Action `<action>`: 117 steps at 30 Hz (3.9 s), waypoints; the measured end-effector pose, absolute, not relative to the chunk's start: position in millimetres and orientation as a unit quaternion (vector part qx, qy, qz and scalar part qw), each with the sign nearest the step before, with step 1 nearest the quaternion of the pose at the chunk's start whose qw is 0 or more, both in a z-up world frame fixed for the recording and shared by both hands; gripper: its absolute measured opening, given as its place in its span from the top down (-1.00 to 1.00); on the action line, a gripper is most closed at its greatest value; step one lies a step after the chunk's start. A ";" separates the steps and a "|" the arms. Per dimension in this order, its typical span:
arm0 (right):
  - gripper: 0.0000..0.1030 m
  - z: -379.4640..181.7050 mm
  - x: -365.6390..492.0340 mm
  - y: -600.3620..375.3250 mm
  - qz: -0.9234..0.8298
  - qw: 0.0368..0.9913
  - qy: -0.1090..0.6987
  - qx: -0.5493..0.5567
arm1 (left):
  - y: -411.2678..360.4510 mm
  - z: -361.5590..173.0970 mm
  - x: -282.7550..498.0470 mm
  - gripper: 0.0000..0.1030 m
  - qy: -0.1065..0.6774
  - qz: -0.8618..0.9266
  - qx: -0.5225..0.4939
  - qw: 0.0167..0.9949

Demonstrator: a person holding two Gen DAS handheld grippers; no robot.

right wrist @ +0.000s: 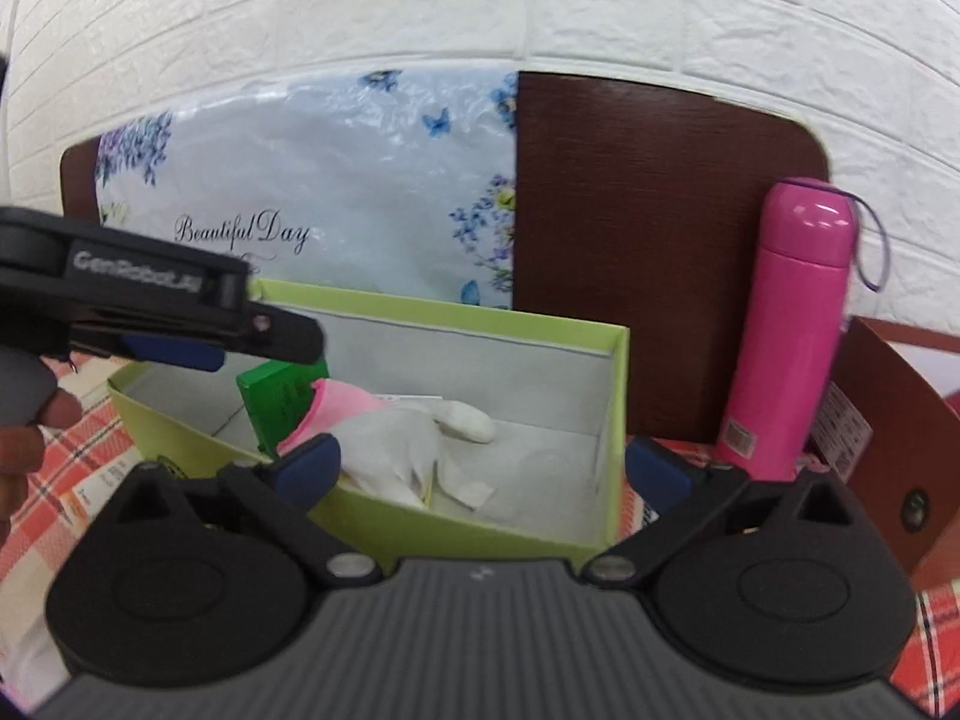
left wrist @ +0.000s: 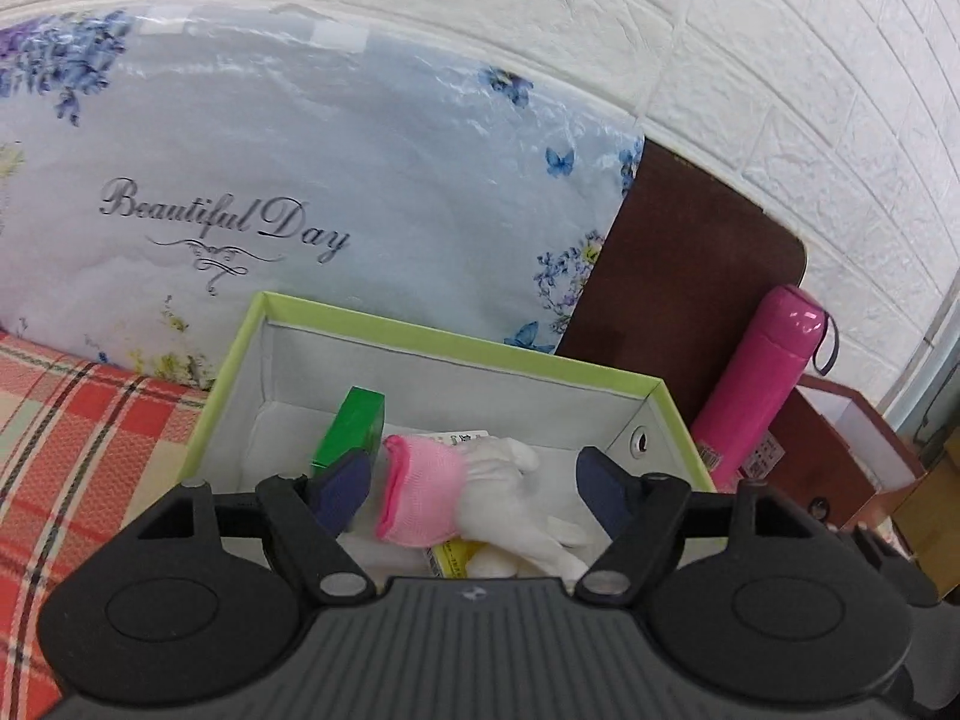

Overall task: Organize objects
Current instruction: 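Release glove in box and return left tool to the pile, then grasp second white glove with left tool while right tool grasps toothpick bag, then place glove and toothpick bag into the lime-green box, opening both tools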

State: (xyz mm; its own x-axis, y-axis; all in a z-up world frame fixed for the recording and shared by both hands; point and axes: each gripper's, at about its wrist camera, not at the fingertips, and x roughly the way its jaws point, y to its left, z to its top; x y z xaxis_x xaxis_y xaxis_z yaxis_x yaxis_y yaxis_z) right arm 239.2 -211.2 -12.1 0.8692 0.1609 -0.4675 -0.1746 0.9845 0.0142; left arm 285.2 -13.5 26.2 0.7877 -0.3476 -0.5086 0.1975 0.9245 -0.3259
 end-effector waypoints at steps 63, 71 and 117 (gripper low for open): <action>-0.13 -83.8 64.7 -196.0 0.093 0.933 0.329 -0.113 | 37.6 -38.2 64.6 -0.32 0.350 -0.106 -0.074 0.928; 0.40 -63.6 38.6 -200.9 0.140 0.933 0.331 -0.028 | 37.6 -63.5 75.5 -0.37 0.398 -0.091 -0.076 0.910; 0.70 -52.3 23.2 -203.5 0.117 0.939 0.322 0.022 | 44.3 -48.9 66.0 0.83 0.386 -0.149 -0.127 0.902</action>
State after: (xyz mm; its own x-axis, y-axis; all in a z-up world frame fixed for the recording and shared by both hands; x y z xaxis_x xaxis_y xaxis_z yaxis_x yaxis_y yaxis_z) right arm 23.2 -203.5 -52.3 0.7645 0.2345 -0.6005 -0.2062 0.9715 0.1169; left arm 66.0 44.3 -48.9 0.6583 -0.3662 -0.6577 0.1695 0.9234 -0.3445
